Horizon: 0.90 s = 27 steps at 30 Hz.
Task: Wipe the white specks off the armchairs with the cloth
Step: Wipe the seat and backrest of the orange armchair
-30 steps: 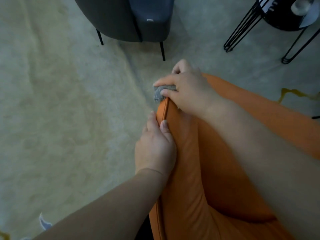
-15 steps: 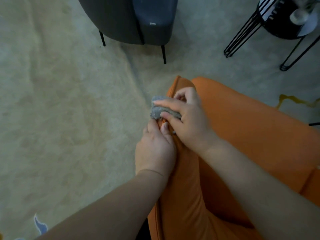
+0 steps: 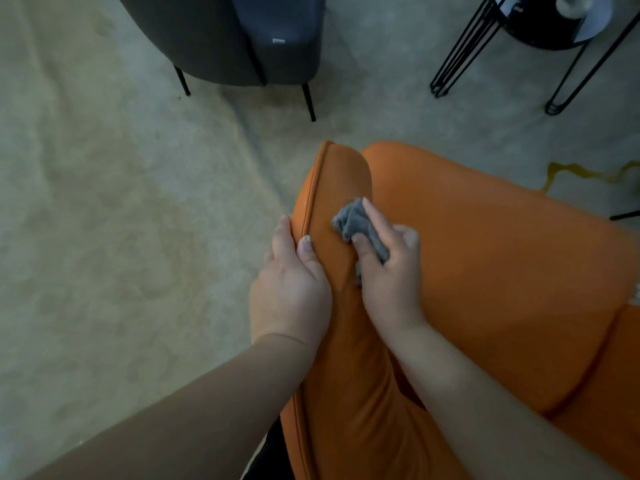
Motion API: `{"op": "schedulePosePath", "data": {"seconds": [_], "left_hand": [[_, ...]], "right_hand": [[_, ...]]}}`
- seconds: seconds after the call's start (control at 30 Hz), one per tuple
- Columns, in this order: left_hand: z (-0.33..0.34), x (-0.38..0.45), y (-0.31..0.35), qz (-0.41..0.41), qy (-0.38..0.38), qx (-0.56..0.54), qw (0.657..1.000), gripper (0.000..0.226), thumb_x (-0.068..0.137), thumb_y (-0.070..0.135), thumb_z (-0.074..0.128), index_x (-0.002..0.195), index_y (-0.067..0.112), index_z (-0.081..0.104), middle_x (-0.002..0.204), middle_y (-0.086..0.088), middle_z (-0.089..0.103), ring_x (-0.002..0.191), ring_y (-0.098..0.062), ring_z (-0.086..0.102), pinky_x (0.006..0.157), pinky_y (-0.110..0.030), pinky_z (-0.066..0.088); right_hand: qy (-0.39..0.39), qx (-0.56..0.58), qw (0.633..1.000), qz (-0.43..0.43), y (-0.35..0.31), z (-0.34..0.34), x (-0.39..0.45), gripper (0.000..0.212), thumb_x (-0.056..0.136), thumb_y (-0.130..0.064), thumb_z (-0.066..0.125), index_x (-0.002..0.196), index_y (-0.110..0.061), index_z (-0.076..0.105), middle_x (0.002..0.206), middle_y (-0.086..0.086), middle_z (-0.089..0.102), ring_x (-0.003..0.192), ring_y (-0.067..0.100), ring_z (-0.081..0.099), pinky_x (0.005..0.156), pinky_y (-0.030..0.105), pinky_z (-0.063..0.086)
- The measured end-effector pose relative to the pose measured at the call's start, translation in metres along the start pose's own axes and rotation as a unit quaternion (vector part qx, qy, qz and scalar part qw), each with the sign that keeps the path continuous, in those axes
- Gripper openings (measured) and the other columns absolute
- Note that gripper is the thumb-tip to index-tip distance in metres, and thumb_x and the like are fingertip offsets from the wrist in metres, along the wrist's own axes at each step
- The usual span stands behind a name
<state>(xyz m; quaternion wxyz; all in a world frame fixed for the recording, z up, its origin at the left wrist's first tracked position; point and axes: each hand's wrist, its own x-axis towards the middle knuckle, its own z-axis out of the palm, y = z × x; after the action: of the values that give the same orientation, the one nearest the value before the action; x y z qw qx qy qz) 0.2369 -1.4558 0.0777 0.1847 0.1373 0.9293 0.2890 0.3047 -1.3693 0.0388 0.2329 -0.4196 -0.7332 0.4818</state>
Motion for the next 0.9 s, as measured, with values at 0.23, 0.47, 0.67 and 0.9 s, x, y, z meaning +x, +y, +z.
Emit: {"op": "schedulePosePath", "data": {"seconds": [0.23, 0.47, 0.67, 0.9], "left_hand": [[0.001, -0.001, 0.000, 0.006, 0.013, -0.006, 1.000, 0.048, 0.101, 0.036, 0.027, 0.144, 0.019, 0.038, 0.131, -0.012, 0.057, 0.111, -0.034, 0.056, 0.089, -0.037, 0.042], [0.000, 0.000, 0.000, 0.008, 0.017, -0.013, 1.000, 0.048, 0.100, 0.035, 0.029, 0.143, 0.019, 0.040, 0.131, -0.014, 0.058, 0.112, -0.037, 0.055, 0.086, -0.038, 0.043], [0.000, -0.002, 0.001, -0.017, 0.011, -0.014, 1.000, 0.045, 0.101, 0.035, 0.030, 0.145, 0.025, 0.038, 0.133, -0.011, 0.057, 0.114, -0.034, 0.055, 0.088, -0.036, 0.041], [0.000, -0.001, 0.000, -0.010, 0.006, -0.005, 1.000, 0.045, 0.102, 0.035, 0.029, 0.145, 0.025, 0.036, 0.134, -0.008, 0.056, 0.115, -0.031, 0.054, 0.088, -0.034, 0.040]], "right_hand": [[0.015, 0.031, 0.993, 0.112, 0.007, 0.003, 0.015, 0.043, 0.097, -0.029, 0.054, 0.138, -0.037, 0.047, 0.114, 0.004, 0.044, 0.098, 0.014, 0.057, 0.100, 0.034, 0.045], [0.020, -0.012, 0.996, -0.087, -0.008, 0.017, -0.002, 0.046, 0.087, -0.036, 0.054, 0.133, -0.035, 0.050, 0.102, 0.001, 0.038, 0.095, 0.021, 0.050, 0.095, 0.036, 0.046], [0.022, 0.050, 0.996, 0.072, 0.018, 0.012, 0.043, 0.041, 0.096, -0.022, 0.056, 0.136, -0.031, 0.052, 0.113, 0.004, 0.045, 0.081, 0.001, 0.053, 0.082, 0.007, 0.045], [0.010, 0.044, 0.990, 0.131, 0.007, -0.010, -0.047, 0.042, 0.096, -0.027, 0.054, 0.134, -0.043, 0.046, 0.111, -0.004, 0.045, 0.091, 0.005, 0.058, 0.082, 0.007, 0.045]]}}
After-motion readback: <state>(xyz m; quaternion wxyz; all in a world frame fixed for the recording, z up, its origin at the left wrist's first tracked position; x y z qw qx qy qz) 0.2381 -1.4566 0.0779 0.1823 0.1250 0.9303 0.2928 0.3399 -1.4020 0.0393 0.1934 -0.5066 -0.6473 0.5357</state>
